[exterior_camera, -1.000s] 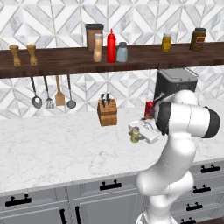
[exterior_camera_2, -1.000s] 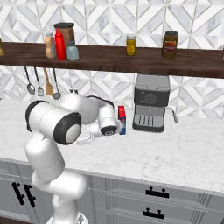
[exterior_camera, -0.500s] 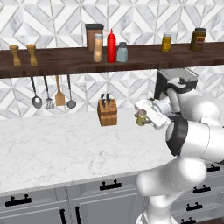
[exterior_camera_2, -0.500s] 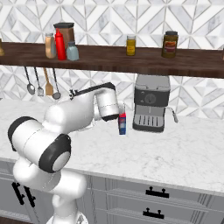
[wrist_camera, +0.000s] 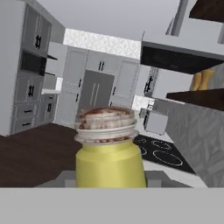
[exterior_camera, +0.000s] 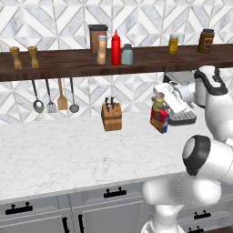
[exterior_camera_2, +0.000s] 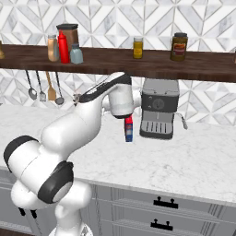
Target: Put the shaker and condiment bottle from the counter next to their counterparts in the cabinet.
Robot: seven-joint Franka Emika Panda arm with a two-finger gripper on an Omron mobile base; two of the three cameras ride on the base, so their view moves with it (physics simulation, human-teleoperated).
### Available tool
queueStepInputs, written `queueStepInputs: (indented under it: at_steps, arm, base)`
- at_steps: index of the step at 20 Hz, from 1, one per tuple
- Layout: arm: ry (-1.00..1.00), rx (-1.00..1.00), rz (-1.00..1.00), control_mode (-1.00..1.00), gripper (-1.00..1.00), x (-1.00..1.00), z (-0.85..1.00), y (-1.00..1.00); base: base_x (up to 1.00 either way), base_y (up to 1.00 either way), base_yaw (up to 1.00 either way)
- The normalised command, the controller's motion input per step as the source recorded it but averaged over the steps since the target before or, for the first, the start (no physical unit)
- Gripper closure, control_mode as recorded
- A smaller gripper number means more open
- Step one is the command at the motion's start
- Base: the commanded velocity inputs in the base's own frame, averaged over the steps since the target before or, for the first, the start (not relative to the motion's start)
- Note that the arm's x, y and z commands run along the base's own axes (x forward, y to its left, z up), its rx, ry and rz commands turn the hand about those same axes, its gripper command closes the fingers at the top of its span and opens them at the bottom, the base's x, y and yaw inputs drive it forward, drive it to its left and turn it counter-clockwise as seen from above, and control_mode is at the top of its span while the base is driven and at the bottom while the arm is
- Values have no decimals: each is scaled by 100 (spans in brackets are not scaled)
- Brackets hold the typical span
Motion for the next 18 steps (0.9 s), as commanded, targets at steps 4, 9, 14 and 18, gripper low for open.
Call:
queueStepInputs:
  at_steps: [4,9,14,18]
  arm:
    - [0,6,-12,-100,100,0,86,-27]
    - [5,-4,-1,-100,100,8,35,5]
    - [3,-1,1,-100,100,30,37,1]
    - [0,2,0,-100,100,27,70,-13]
  base:
    - [0,0,0]
    - [0,0,0]
    - [0,0,0]
    - [0,0,0]
